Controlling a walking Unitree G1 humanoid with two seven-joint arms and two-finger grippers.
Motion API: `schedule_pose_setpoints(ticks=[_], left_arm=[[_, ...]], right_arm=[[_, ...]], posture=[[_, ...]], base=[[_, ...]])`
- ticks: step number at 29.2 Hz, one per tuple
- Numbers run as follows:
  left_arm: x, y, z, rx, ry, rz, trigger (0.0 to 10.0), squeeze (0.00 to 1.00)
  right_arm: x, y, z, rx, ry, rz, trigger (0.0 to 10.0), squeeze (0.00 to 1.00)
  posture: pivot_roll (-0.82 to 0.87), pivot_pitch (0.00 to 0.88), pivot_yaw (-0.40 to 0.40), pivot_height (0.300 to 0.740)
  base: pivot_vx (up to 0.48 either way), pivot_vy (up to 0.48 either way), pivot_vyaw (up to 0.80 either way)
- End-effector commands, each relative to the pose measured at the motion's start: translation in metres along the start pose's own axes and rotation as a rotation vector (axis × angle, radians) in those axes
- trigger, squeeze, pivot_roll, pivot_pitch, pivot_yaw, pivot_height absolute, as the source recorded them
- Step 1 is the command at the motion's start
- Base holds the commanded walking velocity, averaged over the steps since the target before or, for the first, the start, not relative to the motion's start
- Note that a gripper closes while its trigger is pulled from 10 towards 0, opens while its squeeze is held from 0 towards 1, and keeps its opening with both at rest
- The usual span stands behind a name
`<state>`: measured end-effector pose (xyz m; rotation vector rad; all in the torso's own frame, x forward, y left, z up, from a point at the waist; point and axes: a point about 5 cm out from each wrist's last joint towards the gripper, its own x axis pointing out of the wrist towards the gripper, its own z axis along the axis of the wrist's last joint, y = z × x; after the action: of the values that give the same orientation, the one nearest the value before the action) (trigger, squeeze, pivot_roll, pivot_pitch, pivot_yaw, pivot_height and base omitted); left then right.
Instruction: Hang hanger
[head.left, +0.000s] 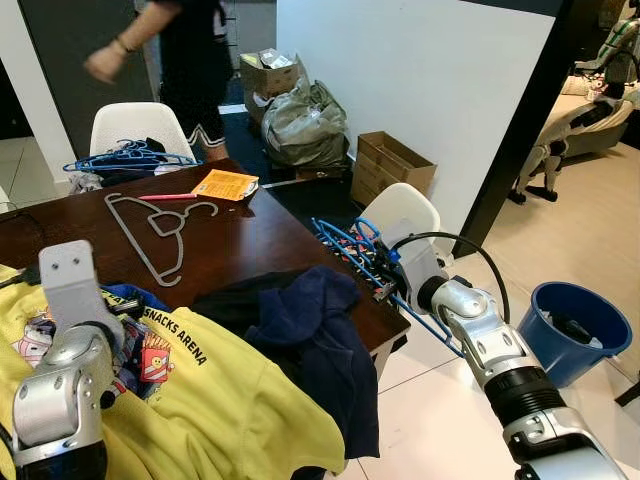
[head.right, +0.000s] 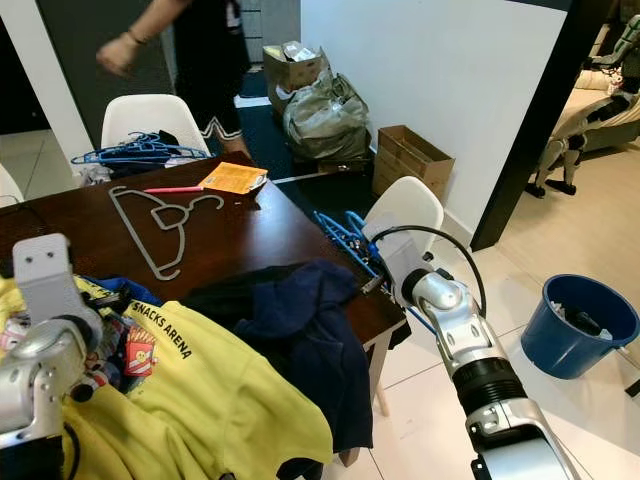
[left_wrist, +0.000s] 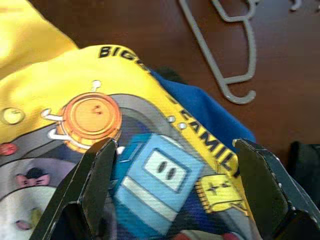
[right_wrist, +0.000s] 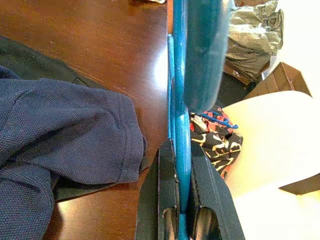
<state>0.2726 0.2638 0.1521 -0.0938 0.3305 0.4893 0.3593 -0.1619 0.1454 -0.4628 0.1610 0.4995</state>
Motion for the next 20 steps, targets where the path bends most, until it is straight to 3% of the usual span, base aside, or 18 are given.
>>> schedule_pose_setpoints(ticks=[1, 6, 7, 11, 12, 13, 20], left_arm=[[0.001, 0.001, -0.007, 0.008, 0.028, 0.01, 10.0, 0.0], [0.0, 0.002, -0.008, 0.021, 0.046, 0.046, 10.0, 0.0], [0.0, 0.005, -0.009, 0.026, 0.05, 0.061, 8.9, 0.0], [0.001, 0.006, -0.009, 0.023, 0.055, 0.078, 8.9, 0.0], [0.001, 0.007, -0.01, 0.02, 0.057, 0.09, 2.5, 0.0], [0.001, 0.009, -0.011, 0.022, 0.058, 0.107, 0.0, 0.0], [0.002, 0.015, -0.013, 0.028, 0.06, 0.13, 0.0, 0.0]], right_arm=[[-0.003, -0.002, -0.002, -0.002, 0.01, -0.007, 10.0, 0.0], [-0.004, -0.003, -0.004, -0.002, 0.016, -0.011, 10.0, 0.0], [-0.005, -0.002, -0.004, 0.0, 0.015, -0.011, 10.0, 0.0], [-0.005, -0.002, -0.004, 0.001, 0.014, -0.011, 10.0, 0.0], [-0.004, -0.002, -0.003, 0.001, 0.013, -0.011, 10.0, 0.0], [-0.004, -0.002, -0.003, 0.002, 0.013, -0.011, 10.0, 0.0], [-0.004, -0.002, -0.003, 0.002, 0.01, -0.013, 10.0, 0.0]], posture=[[0.04, 0.0, -0.045, 0.74], [0.04, 0.0, -0.044, 0.74], [0.03, 0.0, -0.041, 0.74], [0.03, 0.0, -0.041, 0.74], [0.04, 0.0, -0.042, 0.74], [0.04, 0.0, -0.042, 0.74], [0.04, 0.0, -0.037, 0.74]], base=[[0.0, 0.0, 0.0], [0.0, 0.0, 0.0], [0.0, 0.0, 0.0], [0.0, 0.0, 0.0], [0.0, 0.0, 0.0], [0.0, 0.0, 0.0], [0.0, 0.0, 0.0]])
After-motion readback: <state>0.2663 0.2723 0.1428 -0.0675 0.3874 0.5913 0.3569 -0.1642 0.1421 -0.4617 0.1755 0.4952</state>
